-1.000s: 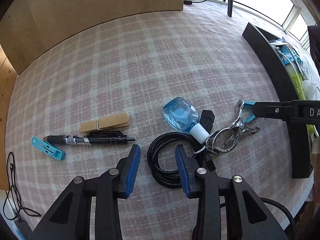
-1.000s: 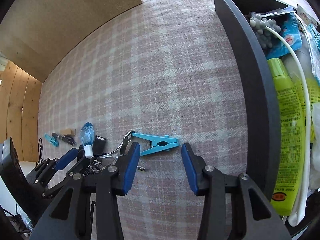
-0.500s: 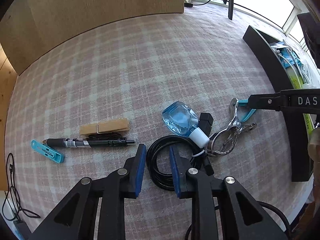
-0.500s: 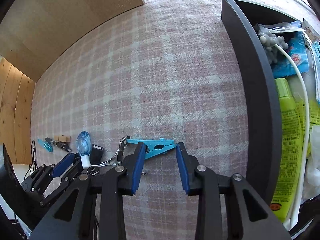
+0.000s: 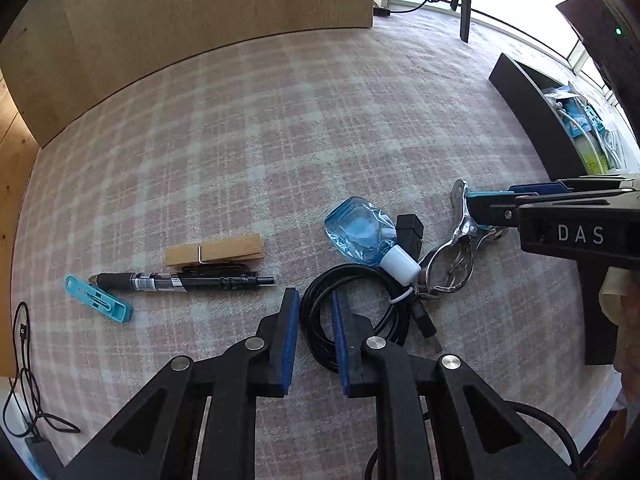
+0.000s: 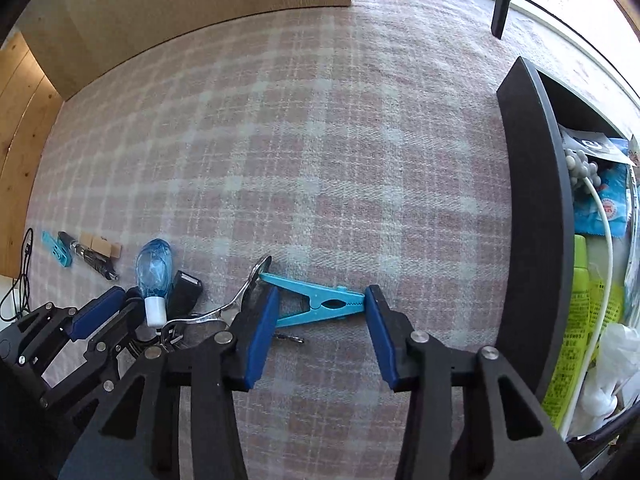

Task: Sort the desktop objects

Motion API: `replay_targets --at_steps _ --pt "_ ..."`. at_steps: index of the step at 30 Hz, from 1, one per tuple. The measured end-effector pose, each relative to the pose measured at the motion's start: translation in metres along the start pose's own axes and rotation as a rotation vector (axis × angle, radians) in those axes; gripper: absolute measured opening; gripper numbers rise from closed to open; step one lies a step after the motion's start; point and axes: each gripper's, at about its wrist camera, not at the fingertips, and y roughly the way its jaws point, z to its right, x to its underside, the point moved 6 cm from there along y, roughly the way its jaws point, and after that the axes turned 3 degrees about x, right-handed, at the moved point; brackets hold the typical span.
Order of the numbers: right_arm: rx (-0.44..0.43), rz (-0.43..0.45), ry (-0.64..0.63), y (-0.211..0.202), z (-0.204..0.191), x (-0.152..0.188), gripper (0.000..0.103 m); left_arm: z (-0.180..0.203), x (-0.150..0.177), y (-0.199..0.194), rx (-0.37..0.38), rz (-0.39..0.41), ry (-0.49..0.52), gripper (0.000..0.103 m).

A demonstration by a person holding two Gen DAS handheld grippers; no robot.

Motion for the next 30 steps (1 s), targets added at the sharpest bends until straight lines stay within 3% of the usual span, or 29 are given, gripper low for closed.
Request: replay_targets --at_steps 6,11,13,16,18,21,22,25,30 --pt "-0.06 0.027 0.082 -0.011 0.034 -0.002 0.028 -0.008 -0.001 -0.001 0.073 -0.014 -0.095 0.009" --pt "-0.049 0.025 0.039 -0.006 0.038 -0.009 0.029 -0.026 -0.005 0.001 0.042 0.001 -0.053 0.011" --pt "-0.054 0.011 0.012 0.0 0.023 -0.01 0.044 -0.025 0.004 0.005 0.079 0.007 -0.037 0.041" --pt "0.002 0.037 -0.012 -0.002 -0.001 -0.01 0.043 -0.012 -0.003 0.011 -0.023 0.035 -0.004 0.029" --pt "0.009 0.05 0.003 -0.008 -0.01 -0.008 0.042 -0.015 -0.001 0.01 -0.011 0.029 -0.037 0.018" --pt "-0.077 0.055 0.092 -0.024 -0.001 -0.003 0.032 -0.03 0.005 0.006 0.038 0.017 -0.106 0.008" --pt "-0.098 0.061 0.114 -0.028 0.003 -0.003 0.026 -0.034 0.007 0.004 0.049 0.018 -0.117 0.007" --pt "-0.085 0.064 0.127 -0.029 0.005 -0.005 0.026 -0.038 0.009 0.001 0.051 0.024 -0.117 0.007" --pt "-0.107 0.071 0.039 -0.035 -0.017 -0.004 0.027 -0.04 0.012 0.003 0.008 0.012 -0.101 0.007"
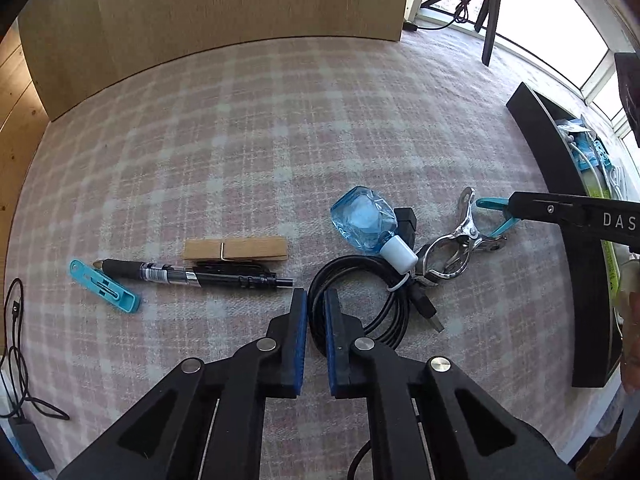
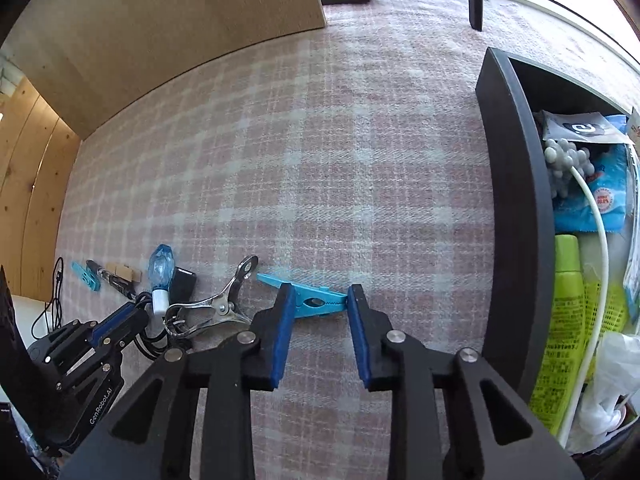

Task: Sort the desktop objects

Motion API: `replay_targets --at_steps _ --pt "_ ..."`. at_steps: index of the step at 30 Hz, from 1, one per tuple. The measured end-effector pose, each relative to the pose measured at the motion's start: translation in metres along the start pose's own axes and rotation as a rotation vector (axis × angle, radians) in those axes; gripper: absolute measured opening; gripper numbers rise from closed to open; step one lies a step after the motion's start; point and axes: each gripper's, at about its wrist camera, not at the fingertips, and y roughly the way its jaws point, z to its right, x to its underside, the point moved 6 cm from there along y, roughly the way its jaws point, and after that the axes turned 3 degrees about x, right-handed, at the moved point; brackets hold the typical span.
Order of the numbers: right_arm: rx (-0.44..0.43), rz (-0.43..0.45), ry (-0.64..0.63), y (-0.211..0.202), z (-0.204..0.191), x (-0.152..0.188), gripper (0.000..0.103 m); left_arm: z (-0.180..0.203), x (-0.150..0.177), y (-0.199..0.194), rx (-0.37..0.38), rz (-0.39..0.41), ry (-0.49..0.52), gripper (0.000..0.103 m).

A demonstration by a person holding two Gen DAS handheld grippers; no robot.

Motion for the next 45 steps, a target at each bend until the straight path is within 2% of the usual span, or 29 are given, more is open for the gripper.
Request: replay_targets --at_steps 4,11,14,20,23,26,30,33,34,39,45 --pt "0.022 -0.024 0.019 0.003 -0.015 -0.002 0.027 0.007 -0.006 0.01 -0.004 -0.002 -0.003 0.007" --pt "0.014 -0.018 0.051 0.014 0.008 -0.009 0.025 0.004 -0.004 0.004 0.019 0.004 -0.025 0.007" --pt "-0.008 0.018 0.06 0.008 0.026 -0.016 0.025 -0.008 0.005 -0.021 0.034 0.022 -0.032 0.007" --pt "-0.018 0.085 0.064 -0.024 0.013 -0.035 0.025 -0.008 -0.005 -0.048 0.051 0.089 -0.05 0.007" --pt "-0.033 0.099 0.072 -0.03 0.016 -0.034 0.025 -0.013 -0.008 -0.053 0.041 0.105 -0.061 0.007" --pt "-0.046 0.115 0.075 -0.04 0.028 -0.027 0.025 -0.02 -0.01 -0.066 0.071 0.108 -0.113 0.007" --pt "-0.054 0.135 0.08 -0.048 0.03 -0.024 0.025 0.001 -0.037 -0.061 0.089 0.155 -0.141 0.007" --pt "-0.062 0.146 0.078 -0.057 0.029 -0.022 0.025 0.009 -0.047 -0.08 0.109 0.201 -0.143 0.006" --pt "-0.065 0.148 0.077 -0.058 0.029 -0.022 0.025 0.014 -0.051 -0.086 0.114 0.217 -0.131 0.0" --pt "-0.075 0.157 0.079 -0.06 0.032 -0.022 0.025 0.028 -0.061 -0.102 0.089 0.265 -0.084 0.0" --pt "-0.078 0.156 0.065 -0.063 0.031 -0.012 0.025 0.013 -0.058 -0.079 0.018 0.229 -0.074 0.0"
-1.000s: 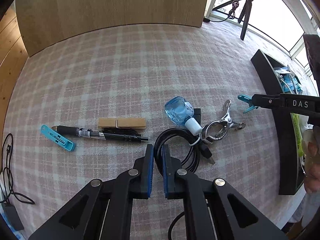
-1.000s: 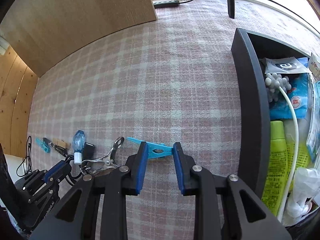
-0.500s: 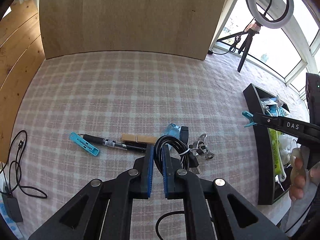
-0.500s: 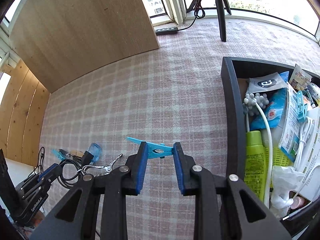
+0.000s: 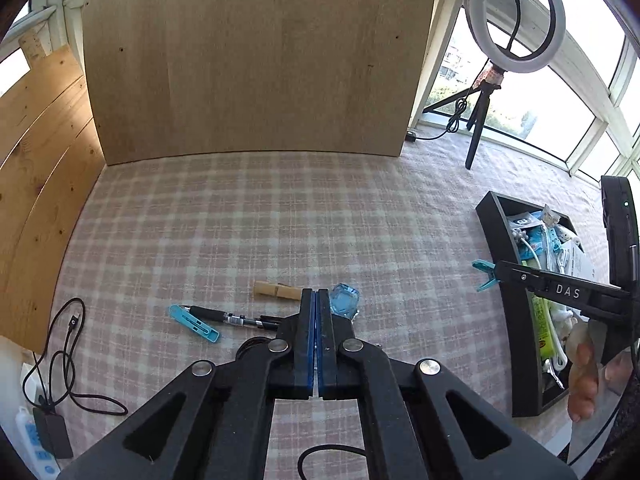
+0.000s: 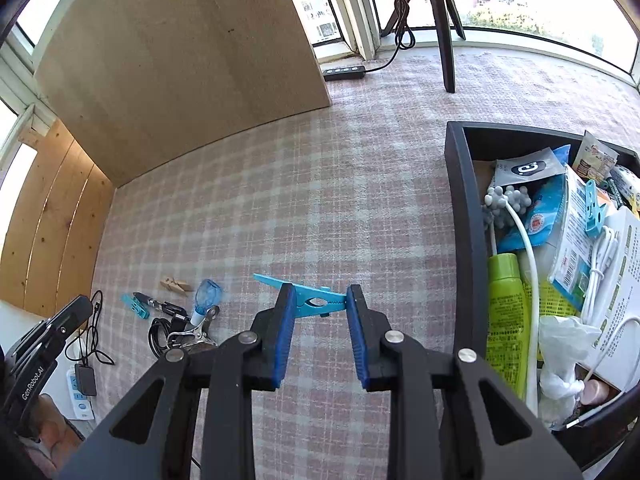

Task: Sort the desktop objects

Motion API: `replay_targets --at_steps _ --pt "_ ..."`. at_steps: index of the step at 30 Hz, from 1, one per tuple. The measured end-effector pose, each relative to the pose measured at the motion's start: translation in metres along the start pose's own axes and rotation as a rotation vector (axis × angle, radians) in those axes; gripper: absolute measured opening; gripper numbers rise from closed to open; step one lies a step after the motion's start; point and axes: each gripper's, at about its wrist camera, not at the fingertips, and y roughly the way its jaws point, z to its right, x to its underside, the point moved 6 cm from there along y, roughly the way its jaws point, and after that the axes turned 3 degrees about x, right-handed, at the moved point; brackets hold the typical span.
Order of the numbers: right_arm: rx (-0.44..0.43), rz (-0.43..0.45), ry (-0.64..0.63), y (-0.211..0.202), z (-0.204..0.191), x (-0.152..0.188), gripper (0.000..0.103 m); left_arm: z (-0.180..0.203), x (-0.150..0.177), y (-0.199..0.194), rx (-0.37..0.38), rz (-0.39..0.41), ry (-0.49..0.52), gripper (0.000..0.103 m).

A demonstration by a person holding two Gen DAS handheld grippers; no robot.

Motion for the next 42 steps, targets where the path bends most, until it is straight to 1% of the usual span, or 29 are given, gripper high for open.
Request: replay_targets --at_steps 2,4,6,7,8,10,11,12,13,15,18,20,22,24,26,27,29,30,32,36,38,40,42 --pt "-0.002 -0.006 -0.002 0.001 -0.001 0.005 0.025 -0.017 0.008 0.01 -0.034 -0.031 -0.021 0.0" --pt "-0.006 -0.015 -0.003 0.004 -0.001 0.009 0.025 -0.032 0.018 0.023 -0.045 -0.073 -0.032 0.001" --pt "-0.007 -0.026 -0.006 0.008 -0.002 0.013 0.025 -0.049 0.03 0.036 -0.068 -0.114 -0.067 0.005" --pt "-0.007 -0.032 -0.007 0.01 -0.003 0.014 0.025 -0.054 0.036 0.041 -0.059 -0.137 -0.081 0.007" --pt "-0.008 -0.038 -0.009 0.012 -0.003 0.016 0.025 -0.057 0.042 0.045 -0.042 -0.153 -0.09 0.007" --pt "-0.009 -0.046 -0.016 0.016 -0.007 0.018 0.025 -0.058 0.051 0.051 -0.029 -0.175 -0.096 0.011" --pt "-0.01 -0.051 -0.021 0.018 -0.009 0.02 0.025 -0.056 0.054 0.053 -0.026 -0.182 -0.093 0.011" --pt "-0.01 -0.056 -0.026 0.02 -0.011 0.021 0.025 -0.053 0.056 0.055 -0.016 -0.186 -0.09 0.014" --pt "-0.008 -0.058 -0.03 0.021 -0.013 0.022 0.025 -0.048 0.058 0.055 -0.006 -0.191 -0.084 0.022" --pt "-0.01 -0.065 -0.033 0.025 -0.017 0.024 0.025 -0.036 0.058 0.057 0.004 -0.189 -0.054 0.029" --pt "-0.011 -0.072 -0.035 0.027 -0.019 0.025 0.025 -0.015 0.053 0.061 -0.004 -0.186 0.019 0.029" --pt "-0.014 -0.075 -0.033 0.027 -0.02 0.025 0.025 -0.001 0.05 0.062 0.01 -0.173 0.07 0.029" --pt "-0.017 -0.075 -0.03 0.027 -0.019 0.024 0.025 0.009 0.048 0.065 -0.001 -0.164 0.134 0.029" --pt "-0.018 -0.074 -0.029 0.026 -0.019 0.024 0.025 0.015 0.049 0.073 -0.014 -0.18 0.18 0.034" --pt "-0.019 -0.073 -0.025 0.025 -0.019 0.024 0.025 0.015 0.05 0.081 -0.045 -0.192 0.206 0.037" --pt "-0.02 -0.073 -0.024 0.025 -0.019 0.024 0.025 0.015 0.05 0.081 -0.052 -0.188 0.209 0.042" --pt "-0.023 -0.073 -0.021 0.024 -0.019 0.025 0.025 0.014 0.051 0.079 -0.031 -0.18 0.197 0.041" --pt "-0.023 -0.073 -0.019 0.024 -0.018 0.025 0.025 0.016 0.053 0.08 -0.001 -0.191 0.199 0.041" --pt "-0.024 -0.076 -0.013 0.026 -0.018 0.025 0.025 0.021 0.06 0.081 0.023 -0.212 0.222 0.041" --pt "-0.029 -0.084 -0.006 0.029 -0.018 0.024 0.025 0.033 0.066 0.082 0.06 -0.225 0.266 0.04" --pt "-0.028 -0.089 -0.009 0.03 -0.018 0.023 0.025 0.039 0.067 0.083 0.052 -0.229 0.289 0.04" --pt "-0.033 -0.091 -0.01 0.031 -0.02 0.023 0.025 0.045 0.07 0.084 0.023 -0.229 0.315 0.04" --pt "-0.033 -0.093 -0.014 0.032 -0.02 0.023 0.025 0.045 0.068 0.088 0.008 -0.225 0.313 0.039"
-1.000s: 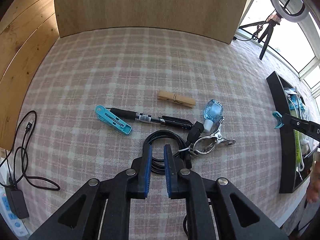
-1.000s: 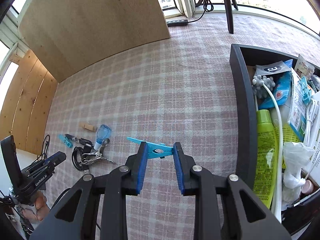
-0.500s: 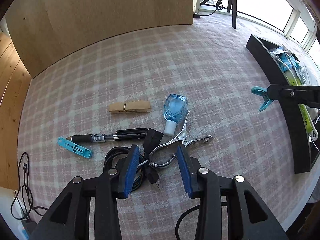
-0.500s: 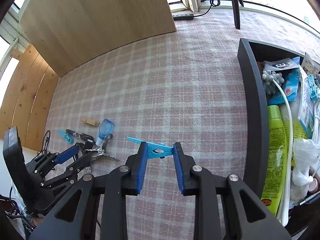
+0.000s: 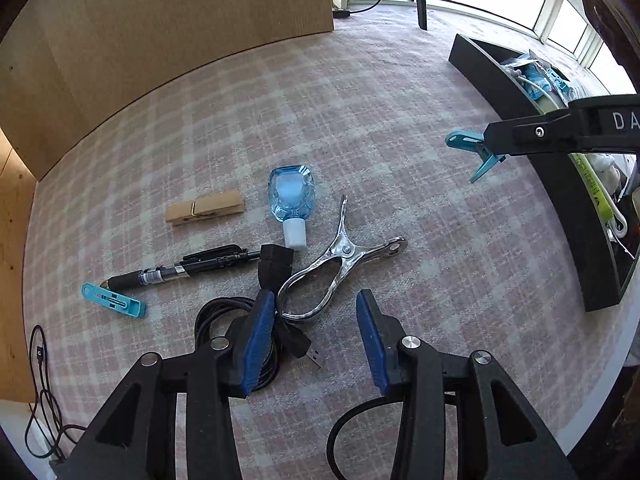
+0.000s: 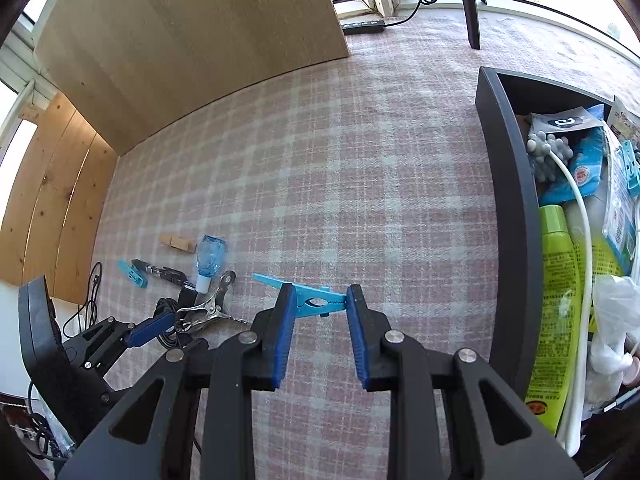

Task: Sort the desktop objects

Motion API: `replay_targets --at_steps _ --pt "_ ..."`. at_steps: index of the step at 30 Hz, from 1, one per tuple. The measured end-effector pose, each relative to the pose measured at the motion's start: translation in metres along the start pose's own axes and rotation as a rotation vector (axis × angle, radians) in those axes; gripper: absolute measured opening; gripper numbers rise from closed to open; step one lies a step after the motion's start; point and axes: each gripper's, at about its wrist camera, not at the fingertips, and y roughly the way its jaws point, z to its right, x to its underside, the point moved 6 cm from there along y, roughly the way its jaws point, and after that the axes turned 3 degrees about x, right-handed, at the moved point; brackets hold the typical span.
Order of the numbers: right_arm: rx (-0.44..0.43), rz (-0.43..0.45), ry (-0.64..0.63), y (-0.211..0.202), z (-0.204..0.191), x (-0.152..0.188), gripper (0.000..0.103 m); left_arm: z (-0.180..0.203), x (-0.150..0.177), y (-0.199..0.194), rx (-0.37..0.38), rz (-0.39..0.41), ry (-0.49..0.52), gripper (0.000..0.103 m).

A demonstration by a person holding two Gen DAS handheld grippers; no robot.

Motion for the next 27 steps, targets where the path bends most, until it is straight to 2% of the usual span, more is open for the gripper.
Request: replay_targets --at_steps 2,3,4,6,8,14,18,21,24,27 --pt "-0.001 -0.002 -0.002 0.001 0.0 0.0 0.025 -0.001 -0.003 0.0 0.033 0.005 -0.017 0.038" --pt "0.001 -0.003 -0.003 0.001 0.0 0.0 0.025 0.001 -0.003 0.002 0.025 0.0 0.001 0.037" --pt "0.001 -0.004 -0.001 0.001 0.001 0.0 0.025 0.005 -0.002 0.006 -0.006 -0.01 0.039 0.033" --pt "-0.005 -0.006 0.007 0.002 0.002 0.0 0.025 0.014 -0.001 0.009 -0.078 0.0 0.137 0.032" --pt "-0.013 -0.005 0.018 0.002 0.004 -0.001 0.025 0.016 -0.002 0.01 -0.096 -0.002 0.149 0.031" --pt "-0.017 0.008 0.023 -0.004 0.008 -0.002 0.025 0.008 -0.006 0.005 -0.092 0.015 0.056 0.026" --pt "-0.018 0.02 0.037 -0.01 0.012 -0.002 0.025 -0.01 -0.009 -0.014 0.033 0.052 -0.1 0.025" --pt "-0.019 0.026 0.043 -0.013 0.014 -0.002 0.025 -0.027 -0.013 -0.034 0.093 0.085 -0.186 0.025" --pt "-0.022 0.028 0.049 -0.014 0.014 -0.002 0.025 -0.04 -0.015 -0.058 0.12 0.124 -0.23 0.023" --pt "-0.023 0.036 0.047 -0.016 0.014 -0.002 0.025 -0.043 -0.021 -0.073 0.098 0.162 -0.231 0.021"
